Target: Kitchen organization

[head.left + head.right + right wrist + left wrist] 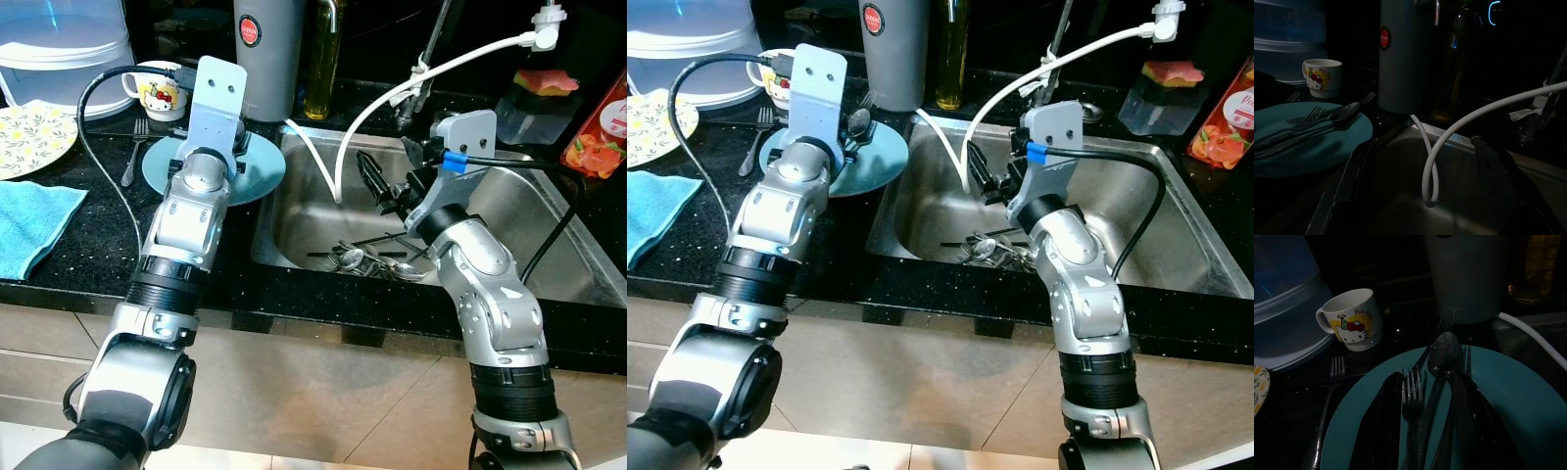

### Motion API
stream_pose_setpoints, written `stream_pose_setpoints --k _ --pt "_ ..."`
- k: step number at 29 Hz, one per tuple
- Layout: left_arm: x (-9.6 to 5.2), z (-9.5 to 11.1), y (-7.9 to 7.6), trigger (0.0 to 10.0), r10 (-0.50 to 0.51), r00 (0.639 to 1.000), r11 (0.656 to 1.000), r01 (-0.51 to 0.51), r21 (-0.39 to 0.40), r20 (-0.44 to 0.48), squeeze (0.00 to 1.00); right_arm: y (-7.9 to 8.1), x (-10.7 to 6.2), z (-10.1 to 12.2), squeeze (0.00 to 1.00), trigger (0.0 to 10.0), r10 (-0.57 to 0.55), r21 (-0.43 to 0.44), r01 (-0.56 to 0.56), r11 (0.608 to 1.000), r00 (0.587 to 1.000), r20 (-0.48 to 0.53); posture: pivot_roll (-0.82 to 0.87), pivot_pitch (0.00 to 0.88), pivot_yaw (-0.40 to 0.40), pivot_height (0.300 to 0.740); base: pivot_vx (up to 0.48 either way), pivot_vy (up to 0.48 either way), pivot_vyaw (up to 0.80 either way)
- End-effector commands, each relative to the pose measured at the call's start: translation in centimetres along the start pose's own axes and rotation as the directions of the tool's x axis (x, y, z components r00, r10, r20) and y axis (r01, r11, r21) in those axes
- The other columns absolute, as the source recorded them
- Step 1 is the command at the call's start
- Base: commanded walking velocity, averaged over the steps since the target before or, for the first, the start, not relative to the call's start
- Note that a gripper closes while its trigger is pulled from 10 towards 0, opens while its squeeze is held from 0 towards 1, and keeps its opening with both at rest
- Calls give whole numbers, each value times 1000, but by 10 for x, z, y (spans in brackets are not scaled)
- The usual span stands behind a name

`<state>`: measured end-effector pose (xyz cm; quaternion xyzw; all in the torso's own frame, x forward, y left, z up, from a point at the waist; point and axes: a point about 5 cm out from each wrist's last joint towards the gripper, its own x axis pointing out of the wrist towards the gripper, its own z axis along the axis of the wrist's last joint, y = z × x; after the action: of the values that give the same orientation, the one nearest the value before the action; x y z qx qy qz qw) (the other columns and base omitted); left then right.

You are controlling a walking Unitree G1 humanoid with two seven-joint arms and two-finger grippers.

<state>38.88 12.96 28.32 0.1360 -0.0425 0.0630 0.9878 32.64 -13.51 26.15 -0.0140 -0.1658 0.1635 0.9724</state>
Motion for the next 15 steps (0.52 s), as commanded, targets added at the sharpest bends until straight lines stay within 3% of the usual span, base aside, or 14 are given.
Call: stream_pose_setpoints --k 1,8,12,15 --pt "0 1 1 10000 -3 1000 1000 3 14 10 0 -1 0 -3 0 10000 -2 4 2 1000 1000 -7 200 24 -62 740 0 0 0" --pt "-2 -4 1 10000 -34 999 998 35 48 -21 0 -2 0 -1 0 10000 -10 5 10 1000 1000 -2 205 32 -59 740 0 0 0" --pt "0 -20 2 10000 -72 990 995 79 53 -125 0 -1 0 -2 0 10000 -21 9 21 1000 1000 1 210 32 -54 740 0 0 0" --pt "2 -23 6 10000 -67 986 996 74 41 -151 0 0 0 -2 0 10000 -26 13 26 1000 1000 4 210 32 -53 740 0 0 0"
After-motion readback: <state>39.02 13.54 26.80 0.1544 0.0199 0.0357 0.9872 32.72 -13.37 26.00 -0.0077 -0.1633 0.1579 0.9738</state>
